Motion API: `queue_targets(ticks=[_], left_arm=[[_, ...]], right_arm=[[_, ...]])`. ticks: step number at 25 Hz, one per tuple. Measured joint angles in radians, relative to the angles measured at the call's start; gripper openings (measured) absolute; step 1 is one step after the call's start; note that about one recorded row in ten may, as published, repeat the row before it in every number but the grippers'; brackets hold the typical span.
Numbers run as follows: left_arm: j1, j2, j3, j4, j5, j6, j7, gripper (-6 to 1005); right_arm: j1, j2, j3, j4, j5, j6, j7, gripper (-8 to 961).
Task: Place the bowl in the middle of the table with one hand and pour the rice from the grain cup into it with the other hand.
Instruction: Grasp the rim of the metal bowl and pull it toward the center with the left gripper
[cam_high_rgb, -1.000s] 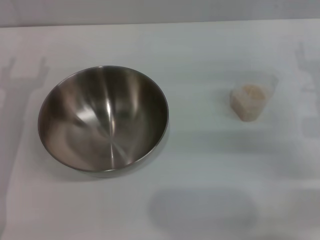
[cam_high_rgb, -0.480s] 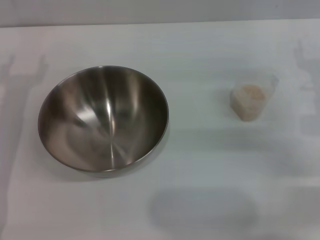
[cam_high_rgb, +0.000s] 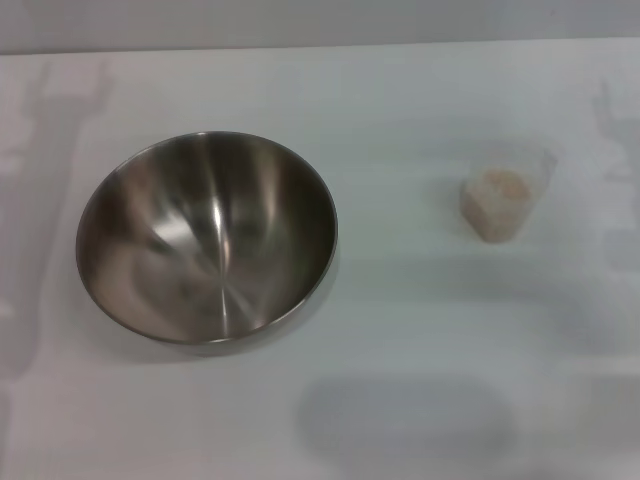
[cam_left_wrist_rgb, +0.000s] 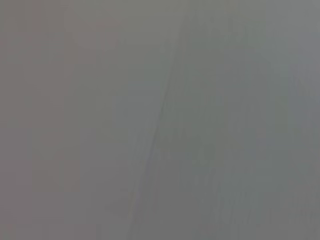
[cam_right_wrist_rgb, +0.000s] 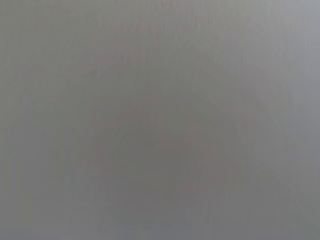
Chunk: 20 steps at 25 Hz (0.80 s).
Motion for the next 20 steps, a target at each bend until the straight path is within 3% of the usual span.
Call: queue_targets(ticks=[1, 2, 3, 4, 5, 6, 12, 17, 19, 20], left_arm=[[0.006, 0.001, -0.009, -0.059, 0.006, -0.079, 0.001, 827], [0.006, 0.001, -0.009, -0.059, 0.006, -0.079, 0.001, 827], [0.014, 0.005, -0.024, -0.171, 0.007, -0.252, 0.004, 827], [0.014, 0.005, -0.024, -0.171, 0.007, -0.252, 0.004, 827], [0.022, 0.008, -0.048, -0.307, 0.007, -0.471, 0.005, 827], [0.022, 0.008, -0.051, -0.321, 0.007, -0.492, 0.005, 827], [0.012, 0.004, -0.119, -0.584, 0.005, -0.975, 0.051, 826], [-0.015, -0.018, -0.222, -0.766, -0.054, -1.382, 0.201, 826], [-0.018, -0.022, -0.238, -0.786, -0.073, -1.422, 0.226, 826], [-0.035, -0.029, -0.305, -0.837, -0.163, -1.599, 0.329, 826]], right_arm=[[0.001, 0.0, 0.0, -0.001, 0.0, 0.001, 0.0, 663], [0.002, 0.0, 0.0, -0.001, 0.0, 0.001, 0.0, 663], [0.003, 0.0, 0.0, -0.001, 0.0, 0.001, 0.0, 663], [0.003, 0.0, 0.0, -0.001, 0.0, 0.001, 0.0, 663], [0.004, -0.001, 0.0, -0.001, 0.0, 0.001, 0.0, 663], [0.006, -0.001, 0.0, -0.001, 0.0, 0.002, 0.0, 663], [0.02, -0.004, 0.019, -0.006, 0.0, 0.005, 0.0, 664], [0.028, -0.006, 0.038, -0.006, 0.0, 0.006, 0.0, 664], [0.029, -0.006, 0.038, -0.007, 0.0, 0.006, 0.0, 664], [0.03, -0.007, 0.038, -0.007, 0.0, 0.006, 0.0, 664]])
